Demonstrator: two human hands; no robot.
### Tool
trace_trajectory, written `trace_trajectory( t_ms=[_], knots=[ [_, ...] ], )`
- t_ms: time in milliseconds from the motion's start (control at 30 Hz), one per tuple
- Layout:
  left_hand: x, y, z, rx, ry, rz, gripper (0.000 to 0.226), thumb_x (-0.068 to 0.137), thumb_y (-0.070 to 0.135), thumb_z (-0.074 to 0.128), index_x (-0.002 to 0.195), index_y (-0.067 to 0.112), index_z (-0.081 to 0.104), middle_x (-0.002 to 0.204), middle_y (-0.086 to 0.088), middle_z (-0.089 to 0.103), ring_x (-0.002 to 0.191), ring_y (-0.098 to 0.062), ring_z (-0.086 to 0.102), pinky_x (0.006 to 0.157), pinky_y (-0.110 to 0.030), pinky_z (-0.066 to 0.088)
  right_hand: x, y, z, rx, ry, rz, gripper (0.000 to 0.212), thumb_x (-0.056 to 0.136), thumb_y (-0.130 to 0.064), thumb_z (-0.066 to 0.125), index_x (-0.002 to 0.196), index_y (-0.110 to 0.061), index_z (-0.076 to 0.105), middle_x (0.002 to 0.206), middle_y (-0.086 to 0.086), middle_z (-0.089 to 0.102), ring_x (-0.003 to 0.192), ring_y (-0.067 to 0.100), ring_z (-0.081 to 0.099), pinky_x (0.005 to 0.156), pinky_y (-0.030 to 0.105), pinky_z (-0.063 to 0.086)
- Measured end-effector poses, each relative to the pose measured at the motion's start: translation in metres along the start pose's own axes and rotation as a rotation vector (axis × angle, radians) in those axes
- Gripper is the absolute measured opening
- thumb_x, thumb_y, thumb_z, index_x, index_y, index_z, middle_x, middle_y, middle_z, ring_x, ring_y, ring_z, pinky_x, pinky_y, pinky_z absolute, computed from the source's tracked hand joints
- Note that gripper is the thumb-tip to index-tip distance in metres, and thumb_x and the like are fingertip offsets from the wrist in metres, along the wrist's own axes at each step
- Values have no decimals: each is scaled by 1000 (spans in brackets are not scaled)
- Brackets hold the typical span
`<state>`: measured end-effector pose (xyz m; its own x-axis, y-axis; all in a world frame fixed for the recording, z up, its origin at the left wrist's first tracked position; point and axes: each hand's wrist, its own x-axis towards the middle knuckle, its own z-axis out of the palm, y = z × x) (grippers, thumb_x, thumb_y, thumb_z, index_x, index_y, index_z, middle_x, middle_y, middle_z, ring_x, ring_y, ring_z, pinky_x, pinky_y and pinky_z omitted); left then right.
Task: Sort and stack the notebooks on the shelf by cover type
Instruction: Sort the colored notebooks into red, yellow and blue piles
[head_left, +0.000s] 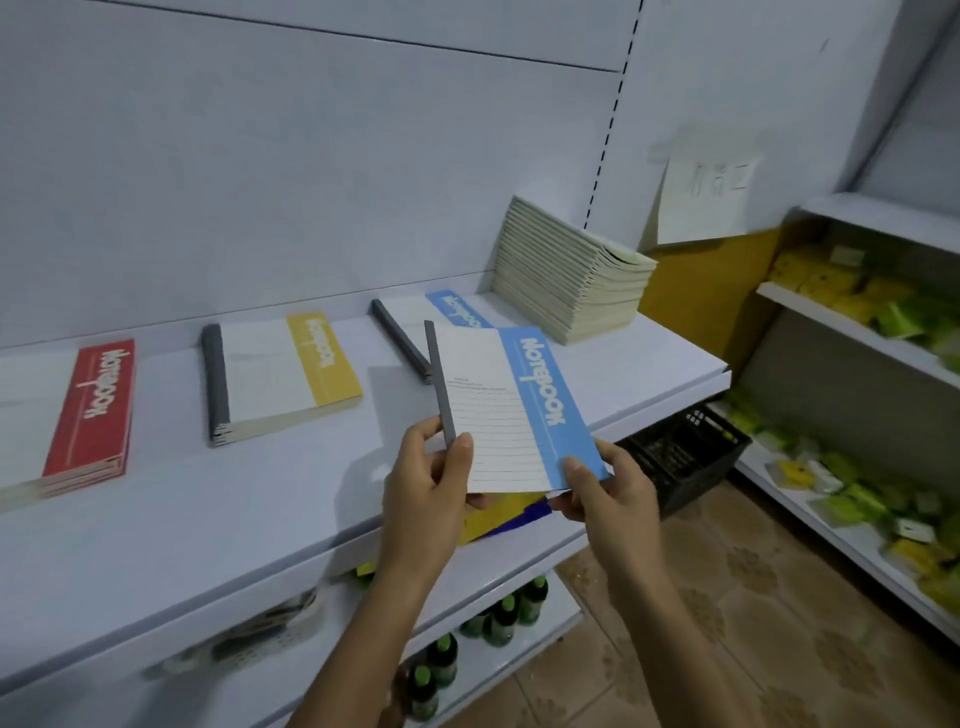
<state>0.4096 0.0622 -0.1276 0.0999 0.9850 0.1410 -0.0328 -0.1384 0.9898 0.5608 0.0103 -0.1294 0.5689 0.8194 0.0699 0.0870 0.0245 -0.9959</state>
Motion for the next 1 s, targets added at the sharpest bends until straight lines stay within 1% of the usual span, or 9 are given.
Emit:
trace_trajectory(
  t_ms=[133,267,367,467,567,667,833,933,1000],
  knots=[
    [53,-4,4,216,87,98,11,94,35,51,104,41,50,92,13,71,79,4,64,62,-14,50,56,-6,16,-147,-24,-108,19,94,-26,57,112,-28,55,93,-10,65,79,9,65,67,34,57],
    [107,-5,9,452,109,153,30,92,50,43,111,31,54,108,11,67,89,0,60,73,-25,51,111,-12,33,-336,-30,-218,24,94,-35,55,116,-35,49,102,-20,58,90,-4,58,66,13,47],
    [138,-8,10,590,55,175,52,78,66,52,114,29,52,115,9,63,104,-10,58,79,-38,54,150,-11,48,-467,-16,-255,36,94,-39,54,126,-25,50,116,-10,54,106,11,54,85,31,49],
    [160,-17,4,743,69,153,68,66,63,68,119,24,47,120,7,58,115,-17,51,85,-42,50,181,-6,67,-562,-113,-283,42,93,-38,55,129,-16,51,127,1,54,115,17,50,90,32,44],
    [171,-32,-2,962,130,55,69,74,63,62,123,17,44,128,-2,55,119,-24,49,91,-40,45,211,0,79,-714,-313,-279,59,90,-42,58,139,-15,41,139,7,47,126,22,43,99,37,40],
    [173,-45,-2,1075,173,76,82,76,68,56,138,18,35,138,-2,48,126,-23,42,98,-35,37,233,4,83,-677,-544,-274,72,80,-52,68,139,-26,38,133,-2,51,119,17,49,95,38,44],
    [177,-47,-2,1107,166,49,100,67,80,44,144,17,31,147,0,41,132,-20,36,104,-34,32,256,9,75,-579,-697,-373,63,64,-61,76,116,-56,40,111,-29,52,104,-4,51,80,23,47],
    [177,-47,0,1174,150,12,110,63,82,33,147,12,28,152,-2,33,137,-19,31,110,-35,28,265,18,67,-519,-731,-384,77,62,-58,79,128,-41,42,120,-22,52,110,-1,51,88,26,47],
    [177,-47,2,1200,167,-1,107,65,82,40,147,13,29,151,0,34,137,-17,31,109,-35,28,268,22,65,-473,-719,-392,78,65,-50,81,132,-32,45,123,-20,54,110,-1,51,88,21,46]
  ],
)
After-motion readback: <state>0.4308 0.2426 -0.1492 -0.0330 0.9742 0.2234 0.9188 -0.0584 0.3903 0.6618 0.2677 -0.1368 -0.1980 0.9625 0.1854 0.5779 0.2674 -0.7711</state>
